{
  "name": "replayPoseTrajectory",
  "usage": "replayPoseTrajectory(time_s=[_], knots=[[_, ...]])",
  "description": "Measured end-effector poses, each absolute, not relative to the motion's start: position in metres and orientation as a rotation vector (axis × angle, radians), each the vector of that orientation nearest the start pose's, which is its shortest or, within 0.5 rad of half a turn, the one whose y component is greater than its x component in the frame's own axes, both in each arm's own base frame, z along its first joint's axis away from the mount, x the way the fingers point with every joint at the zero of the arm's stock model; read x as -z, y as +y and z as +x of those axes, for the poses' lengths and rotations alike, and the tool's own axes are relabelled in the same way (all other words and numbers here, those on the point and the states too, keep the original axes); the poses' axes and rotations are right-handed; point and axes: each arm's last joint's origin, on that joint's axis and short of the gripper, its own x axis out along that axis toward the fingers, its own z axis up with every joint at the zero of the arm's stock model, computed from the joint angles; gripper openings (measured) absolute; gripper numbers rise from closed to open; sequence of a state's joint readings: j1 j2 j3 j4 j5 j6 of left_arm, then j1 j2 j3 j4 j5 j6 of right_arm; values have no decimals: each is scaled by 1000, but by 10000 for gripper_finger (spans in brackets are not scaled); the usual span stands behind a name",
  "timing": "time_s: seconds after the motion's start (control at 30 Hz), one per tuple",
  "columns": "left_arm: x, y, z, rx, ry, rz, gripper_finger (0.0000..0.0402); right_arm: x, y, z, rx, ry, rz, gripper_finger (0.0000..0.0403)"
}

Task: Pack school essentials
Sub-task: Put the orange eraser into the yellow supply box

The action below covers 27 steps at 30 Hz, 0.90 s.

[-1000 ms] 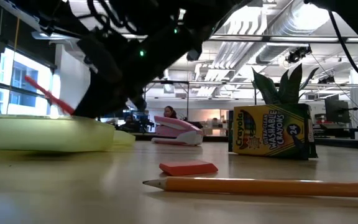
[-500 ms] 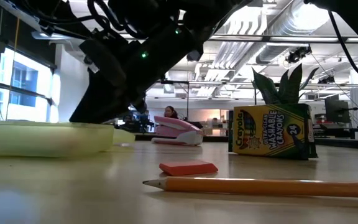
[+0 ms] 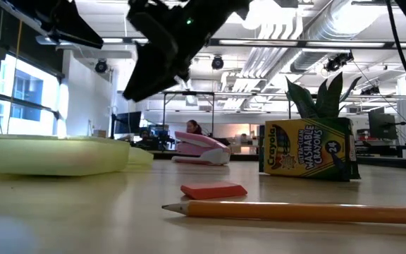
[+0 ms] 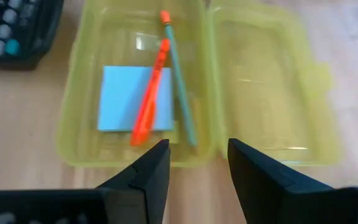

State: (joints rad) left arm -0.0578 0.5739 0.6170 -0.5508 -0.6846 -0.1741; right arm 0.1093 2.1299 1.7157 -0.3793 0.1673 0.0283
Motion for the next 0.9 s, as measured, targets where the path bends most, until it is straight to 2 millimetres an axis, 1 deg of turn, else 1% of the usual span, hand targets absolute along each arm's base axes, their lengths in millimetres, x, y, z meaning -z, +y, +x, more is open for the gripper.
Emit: replayPoseTrajectory(time_s=[0.1,0.2,0.33,0.43,0.63,0.7,0.8,0.9], knots=[[-271,11,121,-659,441,11,173,-226,42,467,93,802,-104,153],[-271,12,121,-678,442,3,207,-237,33,459,123,831,-114,153],[-271,13,121,-748,417,-19,253,-248,21,447,174,886,-111,153],[-273,13,122,-755,386,-31,276,-261,15,438,214,895,-122,153],[-281,11,132,-660,310,-68,282,-286,7,417,328,913,-176,153],[-282,10,137,-639,295,-74,282,-291,6,409,372,927,-200,153],[-281,9,147,-628,288,-76,282,-287,3,393,469,958,-209,153],[-277,8,161,-614,301,-47,282,-279,2,376,527,969,-170,153]])
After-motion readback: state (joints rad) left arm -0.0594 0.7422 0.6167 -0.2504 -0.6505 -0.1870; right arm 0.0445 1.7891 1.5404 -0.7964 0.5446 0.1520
